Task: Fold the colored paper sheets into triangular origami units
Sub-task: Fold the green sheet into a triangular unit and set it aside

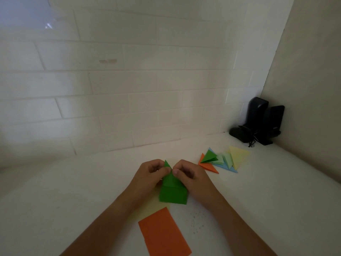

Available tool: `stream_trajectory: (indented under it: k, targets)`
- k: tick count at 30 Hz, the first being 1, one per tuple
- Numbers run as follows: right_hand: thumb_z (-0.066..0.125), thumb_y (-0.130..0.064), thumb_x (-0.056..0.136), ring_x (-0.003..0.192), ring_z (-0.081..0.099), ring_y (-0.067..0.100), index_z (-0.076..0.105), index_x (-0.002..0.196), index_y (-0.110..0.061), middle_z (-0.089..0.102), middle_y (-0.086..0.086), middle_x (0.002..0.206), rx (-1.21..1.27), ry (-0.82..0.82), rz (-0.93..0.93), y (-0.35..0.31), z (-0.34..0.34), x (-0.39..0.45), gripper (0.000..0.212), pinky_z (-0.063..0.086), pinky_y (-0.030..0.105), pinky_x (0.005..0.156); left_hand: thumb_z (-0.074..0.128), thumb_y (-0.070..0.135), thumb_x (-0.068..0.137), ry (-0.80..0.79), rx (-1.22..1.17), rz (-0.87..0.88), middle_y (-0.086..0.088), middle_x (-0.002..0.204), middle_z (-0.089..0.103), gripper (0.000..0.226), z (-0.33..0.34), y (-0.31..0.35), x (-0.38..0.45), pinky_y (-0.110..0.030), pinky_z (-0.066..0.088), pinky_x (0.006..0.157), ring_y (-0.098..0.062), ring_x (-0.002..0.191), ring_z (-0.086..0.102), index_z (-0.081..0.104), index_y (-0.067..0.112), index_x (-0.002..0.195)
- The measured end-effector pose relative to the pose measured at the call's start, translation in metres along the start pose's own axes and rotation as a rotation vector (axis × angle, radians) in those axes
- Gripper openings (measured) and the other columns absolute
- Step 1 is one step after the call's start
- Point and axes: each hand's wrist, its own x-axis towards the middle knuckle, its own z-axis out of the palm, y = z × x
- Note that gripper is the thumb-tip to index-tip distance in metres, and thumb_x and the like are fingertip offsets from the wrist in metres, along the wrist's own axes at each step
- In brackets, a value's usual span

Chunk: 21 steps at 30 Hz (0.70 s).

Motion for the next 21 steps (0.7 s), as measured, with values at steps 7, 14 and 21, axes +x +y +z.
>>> stream_trajectory:
  k: [7, 14, 21]
  targets:
    - [0.061, -0.018, 0.101, 0.075, 0.058, 0.012, 0.065, 0.085, -0.023, 0.062, -0.007, 0.078, -0.065, 0.011, -0.014, -0.0009, 0.0011, -0.0006, 0.017, 0.047, 0.031, 0.069, 0.069, 0.017, 0.097, 0.092, 0.014, 0.05, -0.013, 0.076, 0.069, 0.021, -0.0026, -0.0023, 0.0025, -0.035, 0.059, 0.08, -0.02, 0.074, 0.068, 0.073, 0.006, 0.081]
    - [0.06, -0.02, 0.102, 0.068, 0.051, 0.007, 0.063, 0.082, -0.021, 0.057, -0.01, 0.071, -0.078, 0.072, 0.026, -0.0001, 0.0004, -0.0001, 0.021, 0.04, 0.024, 0.064, 0.068, 0.014, 0.098, 0.227, -0.04, 0.07, -0.019, 0.083, 0.072, 0.021, -0.0082, -0.0051, 0.0068, -0.039, 0.06, 0.08, -0.026, 0.078, 0.069, 0.072, -0.001, 0.083]
    - [0.06, -0.021, 0.103, 0.064, 0.044, 0.006, 0.06, 0.082, -0.015, 0.049, -0.008, 0.067, -0.089, 0.102, 0.025, 0.0025, -0.0007, 0.0014, 0.022, 0.036, 0.021, 0.06, 0.073, 0.025, 0.095, 0.092, -0.014, -0.005, -0.02, 0.09, 0.074, 0.022, -0.0011, -0.0071, 0.0035, -0.04, 0.06, 0.084, -0.032, 0.087, 0.074, 0.075, 0.003, 0.092]
